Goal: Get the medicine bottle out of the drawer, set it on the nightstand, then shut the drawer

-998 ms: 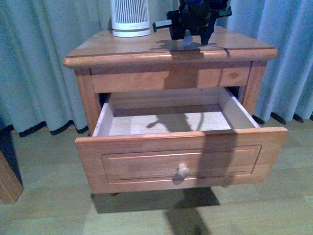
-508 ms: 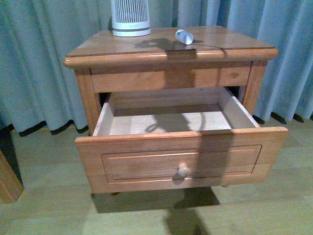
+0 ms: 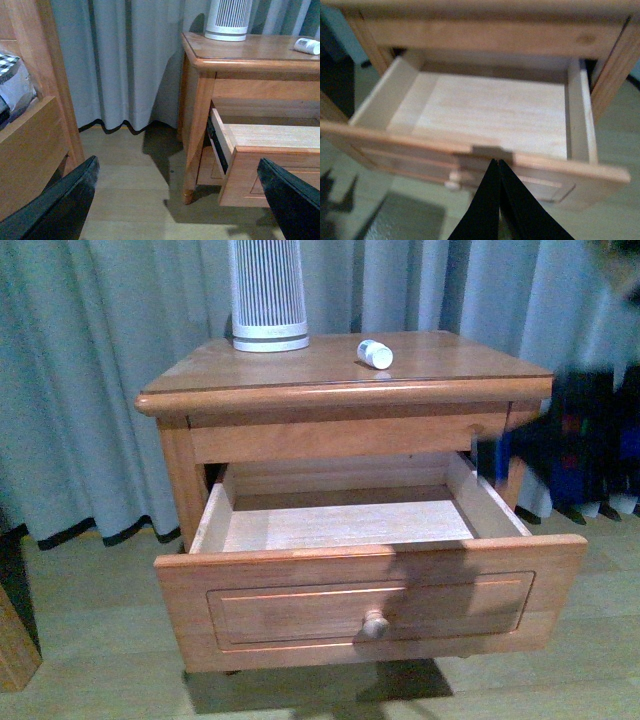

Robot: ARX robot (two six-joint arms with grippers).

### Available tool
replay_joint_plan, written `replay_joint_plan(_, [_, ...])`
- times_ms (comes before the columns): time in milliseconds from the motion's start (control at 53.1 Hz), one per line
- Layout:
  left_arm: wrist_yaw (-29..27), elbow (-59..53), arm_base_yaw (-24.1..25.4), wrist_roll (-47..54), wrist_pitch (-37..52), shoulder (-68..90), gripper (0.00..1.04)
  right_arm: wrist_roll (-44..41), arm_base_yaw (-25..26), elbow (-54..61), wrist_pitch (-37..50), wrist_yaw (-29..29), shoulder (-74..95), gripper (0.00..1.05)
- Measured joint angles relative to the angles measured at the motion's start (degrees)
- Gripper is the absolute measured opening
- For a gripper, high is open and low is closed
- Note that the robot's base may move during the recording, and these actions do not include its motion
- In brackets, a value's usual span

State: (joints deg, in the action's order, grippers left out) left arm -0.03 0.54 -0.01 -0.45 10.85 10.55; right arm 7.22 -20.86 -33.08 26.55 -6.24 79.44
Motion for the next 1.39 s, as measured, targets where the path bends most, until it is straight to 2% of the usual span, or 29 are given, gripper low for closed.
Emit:
replay_joint_plan(188, [0.0, 0.0, 0.0, 0.0, 0.0, 0.0, 0.98, 0.39, -0.76, 3.45, 7.61, -2.91, 8.79, 0.03])
replay_joint_plan(414, [0.0, 0.0, 0.0, 0.0, 0.0, 0.0, 0.98, -2.47, -0.07, -1.57, 16.09, -5.88, 21.57, 0.03])
replay_joint_plan(1017, [0.0, 0.0, 0.0, 0.0, 0.0, -0.02, 0.98, -9.4, 6.91, -35.58, 11.32, -8.72, 49.2, 0.03])
replay_joint_plan(1393, [0.0, 0.0, 0.0, 0.0, 0.0, -0.02, 0.98, -20.87, 7.91, -44.37, 18.84, -5.99, 58.62, 0.03])
